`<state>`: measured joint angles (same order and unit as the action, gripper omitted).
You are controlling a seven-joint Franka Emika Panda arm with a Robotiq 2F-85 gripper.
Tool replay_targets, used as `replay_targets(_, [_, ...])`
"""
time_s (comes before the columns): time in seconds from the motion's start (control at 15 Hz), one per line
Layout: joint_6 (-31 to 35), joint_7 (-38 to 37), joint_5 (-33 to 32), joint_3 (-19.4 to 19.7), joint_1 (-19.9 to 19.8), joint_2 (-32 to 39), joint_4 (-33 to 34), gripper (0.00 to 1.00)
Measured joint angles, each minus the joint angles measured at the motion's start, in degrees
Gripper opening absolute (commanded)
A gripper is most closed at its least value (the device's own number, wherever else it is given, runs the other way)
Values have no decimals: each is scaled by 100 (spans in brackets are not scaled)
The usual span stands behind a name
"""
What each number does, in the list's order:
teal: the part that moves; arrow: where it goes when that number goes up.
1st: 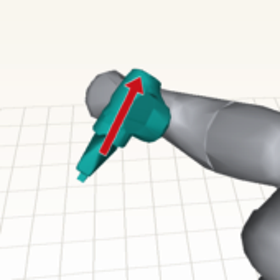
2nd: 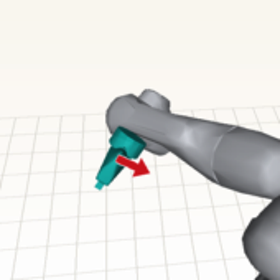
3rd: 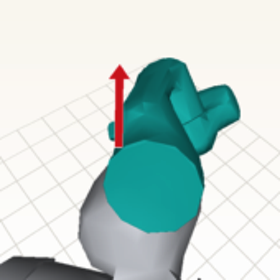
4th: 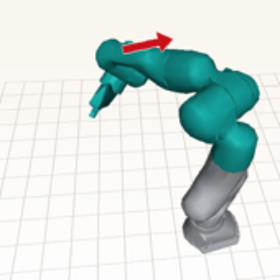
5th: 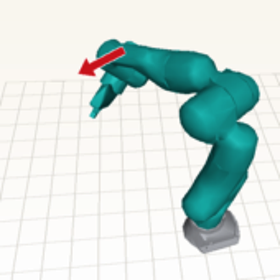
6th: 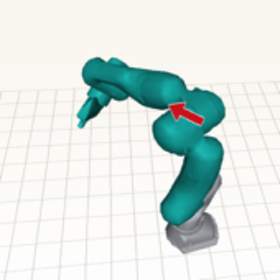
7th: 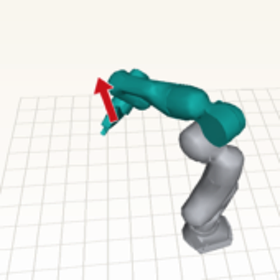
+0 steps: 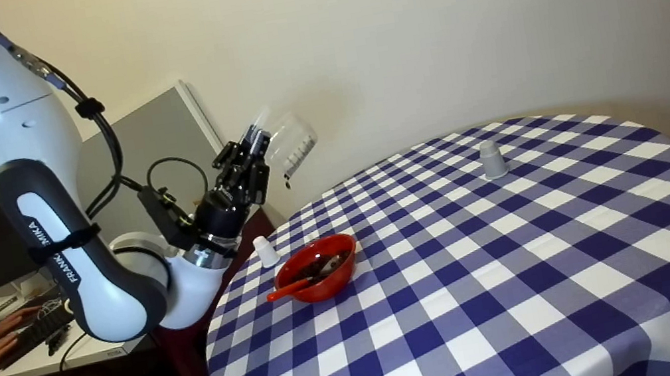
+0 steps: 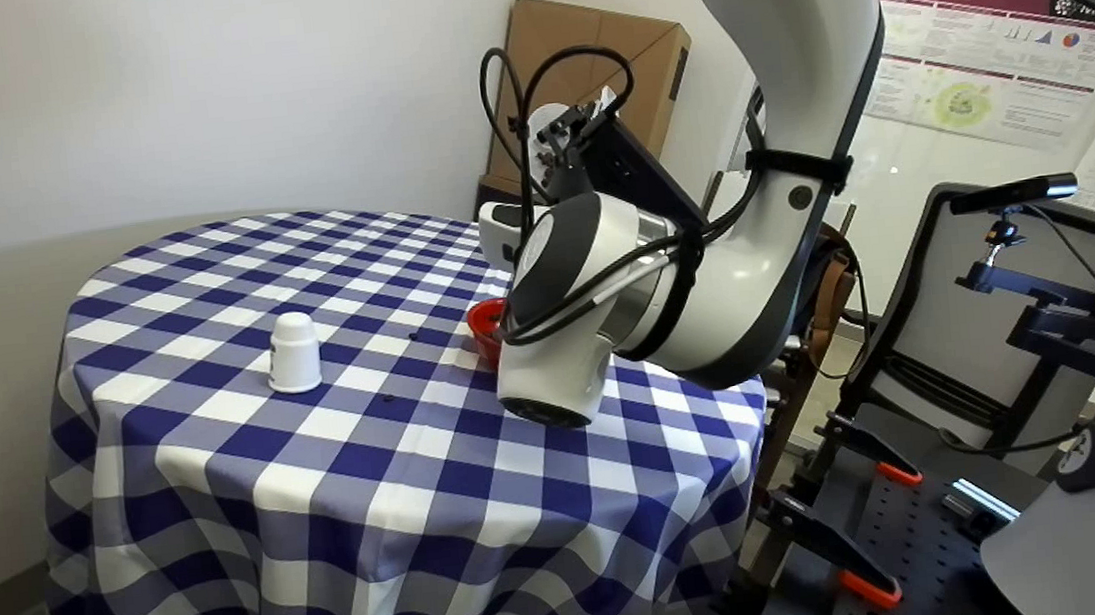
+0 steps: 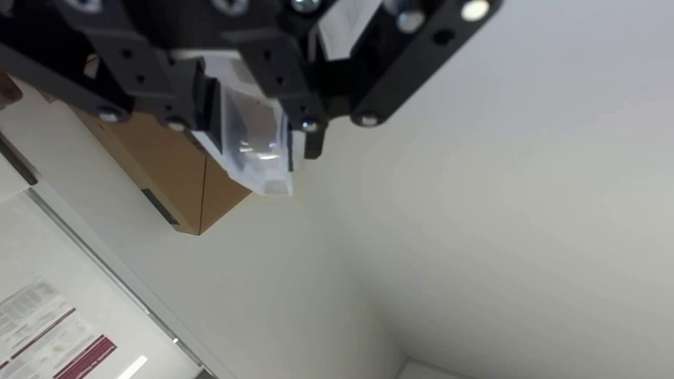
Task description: Pour the contents in the clear jug into the red bowl
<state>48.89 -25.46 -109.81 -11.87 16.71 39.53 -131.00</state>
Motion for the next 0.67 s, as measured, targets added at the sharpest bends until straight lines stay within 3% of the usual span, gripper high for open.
replay_targets(0.67, [-15, 0, -136, 191, 32, 35, -3, 12])
